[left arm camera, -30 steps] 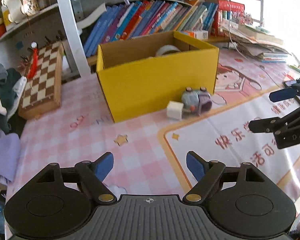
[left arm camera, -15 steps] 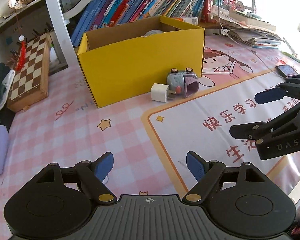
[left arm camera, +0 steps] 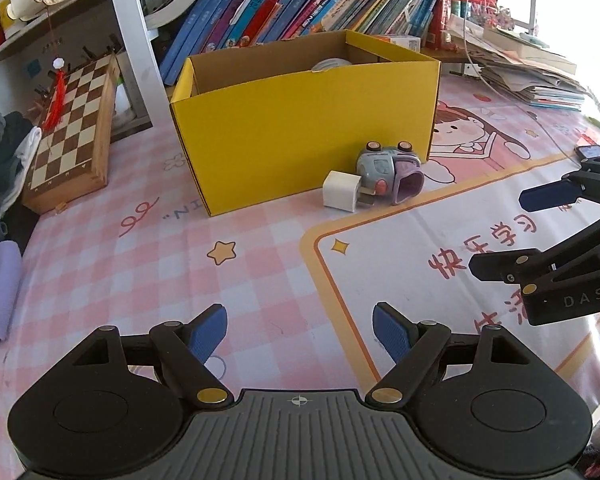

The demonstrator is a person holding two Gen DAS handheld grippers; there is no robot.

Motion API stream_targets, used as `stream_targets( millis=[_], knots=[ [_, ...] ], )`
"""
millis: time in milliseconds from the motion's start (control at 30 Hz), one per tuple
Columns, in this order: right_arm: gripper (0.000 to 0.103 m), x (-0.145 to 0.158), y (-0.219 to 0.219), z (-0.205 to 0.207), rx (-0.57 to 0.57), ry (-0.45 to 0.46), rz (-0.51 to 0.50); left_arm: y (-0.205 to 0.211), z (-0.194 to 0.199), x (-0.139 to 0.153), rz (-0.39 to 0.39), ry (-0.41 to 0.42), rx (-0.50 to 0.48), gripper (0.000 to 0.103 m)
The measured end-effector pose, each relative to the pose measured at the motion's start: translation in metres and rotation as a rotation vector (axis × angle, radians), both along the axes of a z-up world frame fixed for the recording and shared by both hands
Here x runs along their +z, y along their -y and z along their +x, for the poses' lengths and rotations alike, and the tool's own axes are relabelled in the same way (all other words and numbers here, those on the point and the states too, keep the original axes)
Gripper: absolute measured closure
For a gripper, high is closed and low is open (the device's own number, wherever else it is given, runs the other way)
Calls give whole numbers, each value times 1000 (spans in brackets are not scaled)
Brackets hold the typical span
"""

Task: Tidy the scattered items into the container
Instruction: 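Move the open right gripper toward the white charger cube and grey toy car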

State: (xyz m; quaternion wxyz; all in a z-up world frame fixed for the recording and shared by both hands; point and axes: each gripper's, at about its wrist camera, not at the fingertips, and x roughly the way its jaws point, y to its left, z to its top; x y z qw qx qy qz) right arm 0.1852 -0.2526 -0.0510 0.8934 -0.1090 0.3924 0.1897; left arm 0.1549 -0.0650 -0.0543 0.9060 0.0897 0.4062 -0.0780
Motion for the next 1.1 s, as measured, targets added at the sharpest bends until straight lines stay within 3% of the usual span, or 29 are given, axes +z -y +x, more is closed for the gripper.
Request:
stream_targets(
  millis=[367, 900, 1100],
  knots=[
    [27, -6, 8, 22, 3, -6, 14, 2, 19, -4, -19, -16, 18, 21],
    [32, -12, -10, 69, 71, -6, 24, 13, 49, -9, 41, -7, -3, 21],
    [41, -14, -17, 87, 90, -11, 31, 15, 56, -12, 38, -15, -8, 21]
  ],
)
